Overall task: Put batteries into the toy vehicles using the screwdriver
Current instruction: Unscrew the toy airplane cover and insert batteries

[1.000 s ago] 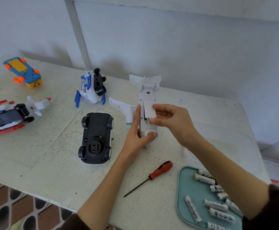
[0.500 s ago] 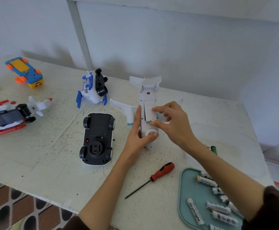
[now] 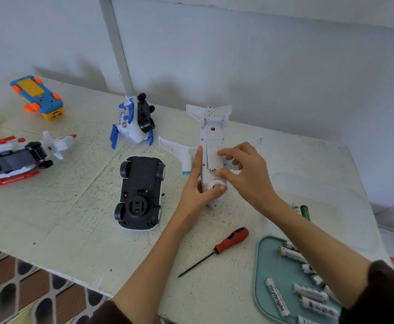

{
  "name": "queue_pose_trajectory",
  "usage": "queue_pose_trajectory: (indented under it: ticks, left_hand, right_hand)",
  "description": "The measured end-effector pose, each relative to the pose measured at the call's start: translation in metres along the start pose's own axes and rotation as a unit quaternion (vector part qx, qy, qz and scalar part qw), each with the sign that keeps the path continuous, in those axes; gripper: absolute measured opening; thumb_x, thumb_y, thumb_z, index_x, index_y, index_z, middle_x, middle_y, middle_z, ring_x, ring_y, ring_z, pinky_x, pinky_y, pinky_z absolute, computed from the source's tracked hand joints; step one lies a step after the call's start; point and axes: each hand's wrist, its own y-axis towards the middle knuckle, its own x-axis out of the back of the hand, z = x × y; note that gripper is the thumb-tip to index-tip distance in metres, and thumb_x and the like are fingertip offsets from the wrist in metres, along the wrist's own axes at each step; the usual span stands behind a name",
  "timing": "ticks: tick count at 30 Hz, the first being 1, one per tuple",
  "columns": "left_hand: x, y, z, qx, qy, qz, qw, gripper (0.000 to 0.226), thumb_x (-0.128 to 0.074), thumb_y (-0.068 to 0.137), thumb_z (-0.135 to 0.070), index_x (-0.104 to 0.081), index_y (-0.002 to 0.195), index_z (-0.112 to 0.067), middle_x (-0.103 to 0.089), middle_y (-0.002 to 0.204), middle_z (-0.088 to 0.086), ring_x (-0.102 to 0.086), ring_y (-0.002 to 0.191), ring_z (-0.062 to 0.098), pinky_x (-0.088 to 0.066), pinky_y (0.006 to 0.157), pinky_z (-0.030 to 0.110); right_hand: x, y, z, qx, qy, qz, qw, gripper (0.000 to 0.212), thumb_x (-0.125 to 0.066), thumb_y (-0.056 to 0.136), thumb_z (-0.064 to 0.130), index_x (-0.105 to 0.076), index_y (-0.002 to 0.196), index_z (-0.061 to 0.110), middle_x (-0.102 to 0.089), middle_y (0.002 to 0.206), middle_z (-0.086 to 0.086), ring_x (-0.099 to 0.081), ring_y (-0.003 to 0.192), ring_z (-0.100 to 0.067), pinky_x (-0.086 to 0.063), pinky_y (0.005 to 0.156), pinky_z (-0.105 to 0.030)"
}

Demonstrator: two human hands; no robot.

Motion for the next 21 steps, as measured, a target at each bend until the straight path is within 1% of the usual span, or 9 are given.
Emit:
queue_pose_trajectory:
  ticks: [3,5,7,9,12,15,21]
  left_hand:
    - [0.0001,-0.0002,0.0007,-0.001,0.005,0.001,1.0,0.09,-0.073,0.076,-0.016,-0.023,0.138,-0.059,-0.044,0.144,-0.019,-0.056,0.122,0.01,-0.048,0.092,0.024]
    - [0.0002,-0.0004,0.0005,0.0,0.011,0.002,1.0,0.091,-0.074,0.074,-0.02,-0.023,0.137,-0.061,-0.045,0.145,-0.017,-0.056,0.122,0.009,-0.048,0.092,0.024]
    - [0.0004,-0.0004,0.0001,0.004,0.016,0.001,1.0,0.091,-0.075,0.072,-0.024,-0.024,0.135,-0.065,-0.044,0.146,-0.015,-0.055,0.122,0.009,-0.048,0.094,0.026]
    - [0.0003,-0.0001,0.0002,0.008,0.02,0.001,1.0,0.09,-0.075,0.07,-0.028,-0.025,0.133,-0.068,-0.044,0.145,-0.017,-0.055,0.123,0.01,-0.047,0.096,0.029]
    - [0.0002,0.0002,0.0005,0.01,0.02,-0.003,1.0,0.09,-0.075,0.07,-0.027,-0.026,0.133,-0.069,-0.046,0.144,-0.017,-0.056,0.122,0.012,-0.047,0.097,0.031]
    - [0.0,0.0002,0.0,0.007,0.017,0.0,1.0,0.09,-0.075,0.071,-0.026,-0.026,0.133,-0.068,-0.045,0.146,-0.015,-0.056,0.122,0.013,-0.048,0.096,0.031]
    - [-0.0008,-0.0004,-0.001,0.005,0.022,-0.003,1.0,0.089,-0.074,0.071,-0.026,-0.026,0.133,-0.068,-0.047,0.143,-0.018,-0.057,0.121,0.012,-0.048,0.094,0.029]
  right_hand:
    - [0.0028,0.0009,0.0007,0.007,0.0,0.016,1.0,0.04,-0.077,0.071,0.013,-0.065,0.109,0.011,-0.048,0.092,0.0,-0.045,0.081,-0.011,-0.034,0.071,-0.002]
    - [0.0047,0.0017,0.0019,0.011,-0.004,0.025,1.0,0.041,-0.077,0.071,0.015,-0.064,0.11,0.01,-0.047,0.093,0.001,-0.043,0.081,-0.011,-0.033,0.07,-0.002]
    - [0.005,0.0033,0.0034,0.012,-0.007,0.024,1.0,0.039,-0.076,0.073,0.017,-0.064,0.109,0.009,-0.047,0.092,0.001,-0.043,0.08,-0.01,-0.034,0.068,-0.004]
    - [0.0037,0.0055,0.0041,0.008,-0.009,0.021,1.0,0.036,-0.075,0.075,0.019,-0.064,0.108,0.009,-0.048,0.092,0.0,-0.044,0.079,-0.011,-0.033,0.069,-0.006]
    - [0.0012,0.0079,0.0038,0.004,-0.012,0.027,1.0,0.035,-0.075,0.074,0.018,-0.063,0.106,0.011,-0.05,0.092,-0.002,-0.045,0.079,-0.012,-0.033,0.071,-0.008]
    - [0.001,0.0087,0.0028,0.012,-0.01,0.034,0.999,0.036,-0.075,0.073,0.017,-0.062,0.106,0.011,-0.048,0.091,0.0,-0.043,0.079,-0.011,-0.032,0.071,-0.009]
    - [-0.0015,0.0088,-0.0005,0.036,-0.028,0.038,0.998,0.037,-0.074,0.075,0.019,-0.061,0.108,0.008,-0.047,0.092,0.001,-0.044,0.084,-0.012,-0.035,0.071,-0.011]
